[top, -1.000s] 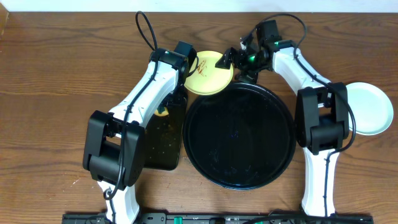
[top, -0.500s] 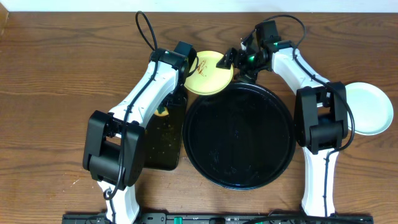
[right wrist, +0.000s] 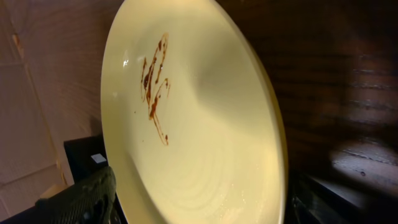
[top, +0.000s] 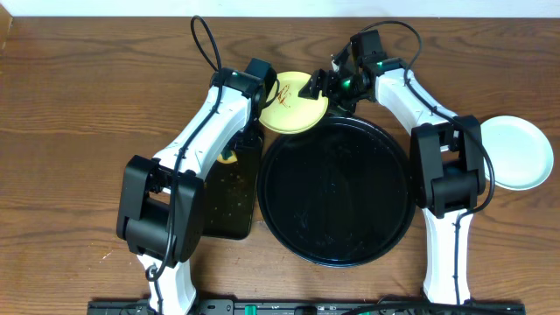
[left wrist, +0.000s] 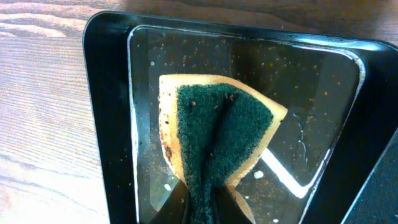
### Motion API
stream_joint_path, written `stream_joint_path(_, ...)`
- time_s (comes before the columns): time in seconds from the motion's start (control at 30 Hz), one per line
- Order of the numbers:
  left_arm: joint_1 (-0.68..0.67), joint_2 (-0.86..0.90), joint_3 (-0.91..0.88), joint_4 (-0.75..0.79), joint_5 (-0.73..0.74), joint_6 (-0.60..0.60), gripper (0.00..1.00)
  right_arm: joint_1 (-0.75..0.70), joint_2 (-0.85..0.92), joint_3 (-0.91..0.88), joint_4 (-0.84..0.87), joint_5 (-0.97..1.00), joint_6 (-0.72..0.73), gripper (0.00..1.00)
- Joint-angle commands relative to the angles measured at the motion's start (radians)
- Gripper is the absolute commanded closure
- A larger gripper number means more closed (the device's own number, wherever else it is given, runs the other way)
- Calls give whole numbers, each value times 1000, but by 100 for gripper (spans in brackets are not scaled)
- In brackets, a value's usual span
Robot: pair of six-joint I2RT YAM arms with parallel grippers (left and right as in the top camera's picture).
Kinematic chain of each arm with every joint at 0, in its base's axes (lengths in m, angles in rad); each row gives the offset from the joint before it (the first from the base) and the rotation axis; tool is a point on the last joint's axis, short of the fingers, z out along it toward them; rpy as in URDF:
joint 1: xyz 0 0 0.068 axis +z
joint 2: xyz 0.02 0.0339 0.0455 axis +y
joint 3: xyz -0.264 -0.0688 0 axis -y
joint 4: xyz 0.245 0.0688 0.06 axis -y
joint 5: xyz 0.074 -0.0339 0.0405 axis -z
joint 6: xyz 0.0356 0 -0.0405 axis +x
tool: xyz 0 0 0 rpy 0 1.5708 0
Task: Clean dirty plates on tray and stack at the side
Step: 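Grip the rim of the stained yellow plate with right gripper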
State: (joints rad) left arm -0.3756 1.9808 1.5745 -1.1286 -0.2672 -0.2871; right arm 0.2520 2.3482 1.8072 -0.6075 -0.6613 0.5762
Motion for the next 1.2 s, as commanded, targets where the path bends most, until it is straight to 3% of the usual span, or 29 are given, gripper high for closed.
stream_joint_path(0.0, 6, -5, -10, -7, -3, 14, 92, 5, 10, -5, 3, 6, 11, 22)
stream_joint_path(0.17, 6, -5, -10, -7, -3, 14, 92, 5, 10, -5, 2, 10, 14, 64)
stream_joint_path(0.27, 6, -5, -10, -7, -3, 14, 92, 5, 10, -5, 0, 10, 16, 98)
stream_joint_path(0.3, 6, -5, -10, -7, -3, 14, 92, 5, 10, -5, 0, 13, 23, 99)
stream_joint_path(0.53, 6, -5, -10, -12, -3, 14, 92, 5, 10, -5, -6, 27, 41, 96)
stream_joint_path(0.57, 6, -5, -10, -14, -3, 14, 92, 5, 10, -5, -12, 41, 54, 74)
stream_joint_path(0.6, 6, -5, -10, -14, -3, 14, 92, 6, 10, -5, -18, 60, 69, 38)
stream_joint_path(0.63, 6, -5, -10, -16, -3, 14, 92, 7, 10, -5, -19, 71, 78, 22)
stream_joint_path(0.67, 6, -5, -10, -18, -3, 14, 92, 10, 11, -6, -10, 80, 78, 19)
stream_joint_path(0.9, 6, -5, -10, -18, -3, 18, 92, 42, 11, -35, 95, 89, 109, 19)
stream_joint_path(1.17, 6, -5, -10, -18, -3, 18, 92, 87, 37, -36, 110, 145, 190, 30)
